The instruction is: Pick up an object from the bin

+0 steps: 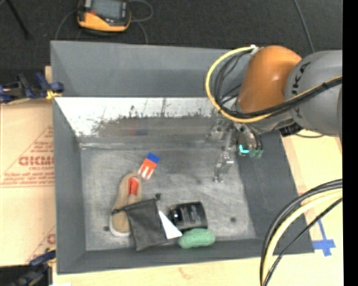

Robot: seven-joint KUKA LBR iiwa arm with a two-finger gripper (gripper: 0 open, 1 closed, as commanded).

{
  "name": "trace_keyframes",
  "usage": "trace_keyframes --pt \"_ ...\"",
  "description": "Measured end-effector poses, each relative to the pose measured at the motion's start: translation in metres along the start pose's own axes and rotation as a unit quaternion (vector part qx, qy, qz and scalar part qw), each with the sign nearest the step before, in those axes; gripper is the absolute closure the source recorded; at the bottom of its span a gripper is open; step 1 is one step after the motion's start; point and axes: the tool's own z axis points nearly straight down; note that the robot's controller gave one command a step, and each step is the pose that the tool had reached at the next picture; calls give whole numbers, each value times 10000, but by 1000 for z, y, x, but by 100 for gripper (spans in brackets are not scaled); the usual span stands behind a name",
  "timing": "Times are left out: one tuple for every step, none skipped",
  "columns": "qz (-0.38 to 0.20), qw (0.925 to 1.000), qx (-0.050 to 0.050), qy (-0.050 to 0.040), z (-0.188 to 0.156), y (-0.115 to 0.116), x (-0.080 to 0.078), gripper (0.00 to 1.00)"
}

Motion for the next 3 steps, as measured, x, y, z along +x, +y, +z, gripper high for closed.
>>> trace_keyframes --pt "-13 10000 5 -40 -5 0 -2 100" --pt "-16 10000 4 -40 -5 0 -2 100" --pt "-587 9983 10 6 -28 24 4 100"
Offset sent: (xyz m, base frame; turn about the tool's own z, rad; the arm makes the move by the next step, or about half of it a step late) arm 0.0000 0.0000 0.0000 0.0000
